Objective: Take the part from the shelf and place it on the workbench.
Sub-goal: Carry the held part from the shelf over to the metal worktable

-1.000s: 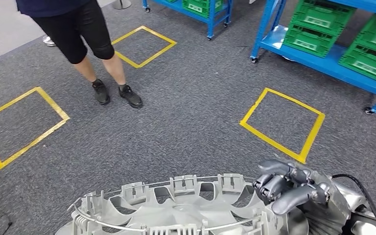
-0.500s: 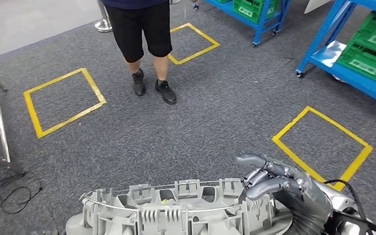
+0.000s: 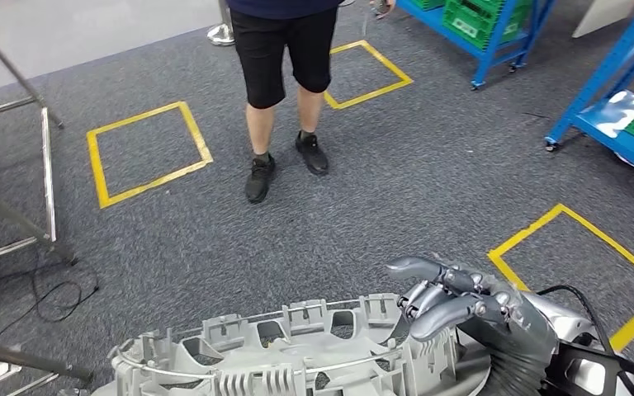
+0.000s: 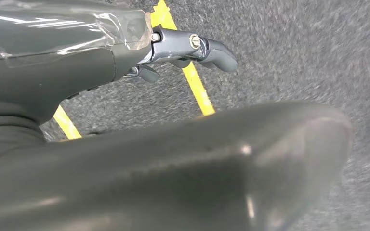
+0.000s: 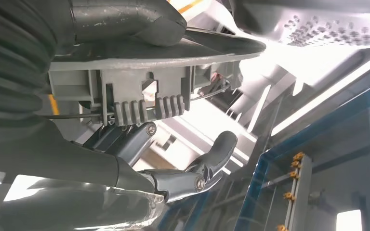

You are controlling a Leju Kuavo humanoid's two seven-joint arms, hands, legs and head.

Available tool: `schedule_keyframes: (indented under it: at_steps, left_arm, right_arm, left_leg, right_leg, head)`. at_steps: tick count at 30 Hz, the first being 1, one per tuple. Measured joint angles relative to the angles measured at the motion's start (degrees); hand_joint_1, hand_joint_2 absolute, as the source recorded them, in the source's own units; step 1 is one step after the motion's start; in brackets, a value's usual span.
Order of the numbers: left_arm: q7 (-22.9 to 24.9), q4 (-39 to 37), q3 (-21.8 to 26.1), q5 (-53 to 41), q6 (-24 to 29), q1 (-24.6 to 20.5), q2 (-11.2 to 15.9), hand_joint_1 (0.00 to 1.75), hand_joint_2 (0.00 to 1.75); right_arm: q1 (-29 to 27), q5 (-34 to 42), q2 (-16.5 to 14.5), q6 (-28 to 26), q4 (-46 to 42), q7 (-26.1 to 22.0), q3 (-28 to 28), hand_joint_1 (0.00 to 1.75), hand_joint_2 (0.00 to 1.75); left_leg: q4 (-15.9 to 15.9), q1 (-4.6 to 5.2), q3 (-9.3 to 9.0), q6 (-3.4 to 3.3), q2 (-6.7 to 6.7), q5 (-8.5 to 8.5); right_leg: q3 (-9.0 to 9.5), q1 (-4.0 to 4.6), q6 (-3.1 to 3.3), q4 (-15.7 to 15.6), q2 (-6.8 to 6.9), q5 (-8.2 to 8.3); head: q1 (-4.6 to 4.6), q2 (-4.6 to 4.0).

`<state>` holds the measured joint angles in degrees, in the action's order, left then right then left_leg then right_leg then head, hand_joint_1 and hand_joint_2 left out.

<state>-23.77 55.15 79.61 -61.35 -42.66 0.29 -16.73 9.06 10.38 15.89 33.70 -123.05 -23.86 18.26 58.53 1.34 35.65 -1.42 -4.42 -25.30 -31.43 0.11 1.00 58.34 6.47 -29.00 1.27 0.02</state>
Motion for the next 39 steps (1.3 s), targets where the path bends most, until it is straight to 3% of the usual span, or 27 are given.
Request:
schedule_keyframes:
  at_steps: [2,4,6,8,9,10,12,13,14,15,17,19,21,22,24,25,26,28,30,32,33,35,37,39]
  left_arm:
    - [0.54,1.70,1.00,0.21,-1.15,0.06,-0.82,0.00,0.00]
    - [0.81,3.03,1.84,0.32,-2.07,0.27,-1.65,0.00,0.00]
    - [0.86,4.02,2.38,0.45,-2.93,0.18,-2.30,0.00,0.00]
    - [0.78,4.81,2.85,0.39,-3.54,-0.02,-2.68,0.00,0.00]
    - [0.65,5.13,3.13,0.29,-3.80,-0.04,-2.87,0.00,0.00]
    - [0.48,5.43,3.40,0.21,-4.12,-0.04,-2.98,0.00,0.00]
    - [0.14,6.07,3.96,0.15,-4.78,0.05,-3.13,0.00,0.00]
    - [0.02,6.44,4.22,0.13,-5.03,0.07,-3.13,0.00,0.00]
    - [-0.12,6.83,4.45,0.11,-5.20,0.11,-3.14,0.00,0.00]
    - [-0.24,7.19,4.71,0.01,-5.36,0.18,-3.16,0.00,0.00]
    - [-0.37,7.84,5.34,-0.28,-5.71,0.42,-3.23,0.00,0.00]
    - [-0.24,8.48,6.00,-0.66,-6.18,0.57,-3.33,0.00,0.00]
    - [-0.12,9.11,6.28,-1.12,-6.70,0.51,-3.40,0.00,0.00]
    - [-0.10,9.31,6.30,-1.35,-6.91,0.48,-3.40,0.00,0.00]
    - [-0.10,9.49,6.31,-1.81,-7.19,0.60,-3.45,0.00,0.00]
    - [-0.13,9.59,6.32,-1.98,-7.28,0.72,-3.47,0.00,0.00]
    - [-0.18,9.77,6.33,-2.14,-7.39,0.86,-3.49,0.00,0.00]
    - [-0.36,10.51,6.37,-2.34,-7.62,1.00,-3.37,0.00,0.00]
    - [-0.54,11.31,6.37,-2.57,-7.73,0.97,-3.18,0.00,0.00]
    - [-0.60,11.90,6.39,-2.78,-7.74,1.08,-3.04,0.00,0.00]
    - [-0.60,12.12,6.42,-2.84,-7.74,1.21,-3.08,0.00,0.00]
    - [-0.61,12.40,6.49,-2.92,-7.73,1.25,-3.26,0.00,0.00]
    - [-0.62,12.42,6.49,-2.95,-7.73,1.02,-3.52,0.00,0.00]
    - [-0.62,12.35,6.49,-2.92,-7.77,0.89,-3.77,0.00,0.00]
  right_arm:
    - [0.43,0.39,-0.07,0.19,0.20,0.09,0.25,1.75,1.75]
    - [0.81,0.57,-0.06,0.39,0.31,0.15,0.51,1.75,1.75]
    - [0.94,0.71,-0.03,0.57,0.42,-0.02,0.76,1.75,1.75]
    - [0.87,0.58,-0.02,0.67,0.62,-0.39,1.03,1.75,1.75]
    - [0.80,0.38,-0.03,0.62,0.74,-0.61,1.18,1.75,1.75]
    - [0.71,0.14,-0.03,0.50,0.83,-0.85,1.31,1.75,1.75]
    - [0.55,-0.31,-0.04,0.20,0.93,-1.30,1.54,1.75,1.75]
    - [0.44,-0.45,-0.05,0.08,0.96,-1.43,1.64,1.75,1.75]
    - [0.33,-0.54,-0.08,-0.03,0.98,-1.52,1.75,1.75,1.75]
    - [0.24,-0.56,-0.12,-0.11,1.01,-1.55,1.85,1.75,1.75]
    - [0.20,-0.55,-0.32,-0.22,0.98,-1.33,2.14,1.75,1.75]
    - [0.16,-0.45,-0.67,-0.33,0.77,-0.71,2.58,1.75,1.75]
    - [0.06,-0.24,-0.96,-0.52,0.45,0.06,3.00,1.75,1.75]
    - [0.01,-0.14,-1.07,-0.63,0.34,0.41,3.17,1.75,1.75]
    - [-0.06,-0.02,-1.27,-0.89,0.20,1.07,3.49,1.75,1.75]
    - [-0.10,0.00,-1.39,-1.03,0.11,1.38,3.66,1.75,1.75]
    - [-0.14,0.00,-1.48,-1.17,-0.06,1.65,3.80,1.75,1.75]
    - [-0.25,-0.04,-1.63,-1.36,-0.50,2.05,4.02,1.75,1.75]
    - [-0.48,-0.09,-1.76,-1.43,-0.81,2.28,4.10,1.75,1.75]
    - [-0.66,-0.11,-1.92,-1.46,-0.99,2.40,4.19,1.75,1.75]
    - [-0.69,-0.11,-1.97,-1.49,-1.09,2.46,4.24,1.75,1.75]
    - [-0.83,-0.03,-1.98,-1.54,-1.33,2.46,4.29,1.75,1.75]
    - [-1.15,0.33,-1.88,-1.42,-1.40,2.35,4.30,1.75,1.75]
    - [-1.35,0.92,-1.72,-1.05,-1.28,2.19,4.25,1.75,1.75]
  left_leg:
    - [-0.67,-0.16,-0.31,-0.36,1.46,0.32]
    - [-2.01,-0.61,-1.38,-0.75,2.92,1.03]
    - [-2.69,-0.87,-2.02,-0.93,4.46,1.44]
    - [-2.62,-1.00,-2.03,-0.92,6.25,1.44]
    - [-2.53,-1.12,-2.06,-0.81,7.22,1.36]
    - [-2.34,-1.30,-2.09,-0.60,8.19,1.23]
    - [-1.47,-1.81,-2.02,0.26,10.01,0.66]
    - [-0.72,-1.96,-1.80,0.80,10.79,0.22]
    - [-0.16,-2.08,-1.51,1.27,11.43,-0.12]
    - [0.16,-2.15,-1.20,1.60,11.92,-0.32]
    - [0.30,-2.44,-0.82,1.96,12.52,-0.43]
    - [2.03,-2.50,0.05,2.30,10.30,-1.40]
    - [8.23,-2.40,3.19,2.54,6.44,-4.30]
    - [12.36,-2.41,5.36,2.58,5.31,-5.95]
    - [17.31,-2.38,8.18,2.34,4.68,-7.10]
    - [16.55,-2.26,7.94,2.01,4.58,-6.17]
    - [13.54,-1.97,6.46,1.44,4.21,-4.44]
    - [5.59,-0.81,2.26,-0.13,1.50,-1.45]
    - [1.57,0.25,0.19,-1.20,-0.85,-0.72]
    - [0.54,0.58,-0.25,-1.57,-0.15,-0.54]
    - [-0.47,0.41,-0.91,-1.61,0.70,-0.06]
    - [-2.75,-0.21,-2.52,-1.78,2.39,1.13]
    - [-3.59,-0.71,-3.09,-1.75,4.17,1.71]
    - [-3.56,-0.93,-3.12,-1.53,6.20,1.68]
  right_leg:
    - [0.20,0.06,-0.36,-0.18,0.89,-0.28]
    - [-0.36,-0.14,-0.43,1.60,-1.28,-1.34]
    - [-3.35,-0.57,-0.30,7.94,-4.73,-3.86]
    - [-7.23,-1.00,-0.67,14.77,-5.99,-5.87]
    - [-8.11,-1.28,-1.23,15.71,-6.14,-5.69]
    - [-7.81,-1.60,-2.01,14.28,-6.25,-4.54]
    - [-4.80,-2.33,-3.62,7.08,-7.38,-0.94]
    - [-3.38,-2.57,-3.82,3.97,-8.12,0.36]
    - [-2.50,-2.61,-3.58,2.21,-8.64,1.01]
    - [-2.30,-2.40,-2.92,1.94,-8.76,1.05]
    - [-2.22,-2.08,-1.74,1.94,-8.00,1.08]
    - [-2.00,-1.97,-1.01,1.88,-7.15,1.03]
    - [-1.75,-1.58,-0.47,1.84,-6.10,0.81]
    - [-1.70,-1.30,-0.26,1.84,-5.47,0.68]
    - [-1.58,-0.79,0.08,1.85,-4.08,0.40]
    - [-1.47,-0.55,0.24,1.84,-3.38,0.26]
    - [-1.30,-0.31,0.38,1.82,-2.68,0.10]
    - [-0.92,0.04,0.47,1.70,-1.37,-0.18]
    - [-0.65,-0.02,0.23,1.41,-0.03,-0.36]
    - [-0.18,-0.12,-0.11,0.72,1.46,-0.39]
    - [0.08,-0.09,-0.25,0.57,1.34,-0.46]
    - [-0.70,-0.04,-0.22,2.91,-1.69,-1.69]
    - [-4.17,-0.40,-0.01,9.77,-5.35,-4.26]
    - [-7.52,-0.87,-0.56,15.17,-6.25,-5.48]
  head:
    - [0.02,0.00]
    - [-0.08,0.00]
    - [-0.26,-0.01]
    - [-0.32,0.00]
    - [-0.31,-0.01]
    - [-0.31,-0.01]
    - [-0.33,-0.01]
    - [-0.43,-0.01]
    - [-0.51,-0.01]
    - [-0.57,-0.01]
    - [-0.60,0.00]
    - [-0.43,-0.01]
    - [-0.21,-0.01]
    - [-0.13,0.00]
    - [-0.13,0.00]
    - [-0.13,0.00]
    - [-0.13,0.00]
    - [-0.21,0.00]
    - [-0.23,0.00]
    - [-0.16,0.00]
    - [-0.21,0.00]
    - [-0.28,-0.01]
    - [-0.39,-0.02]
    - [-0.50,-0.02]
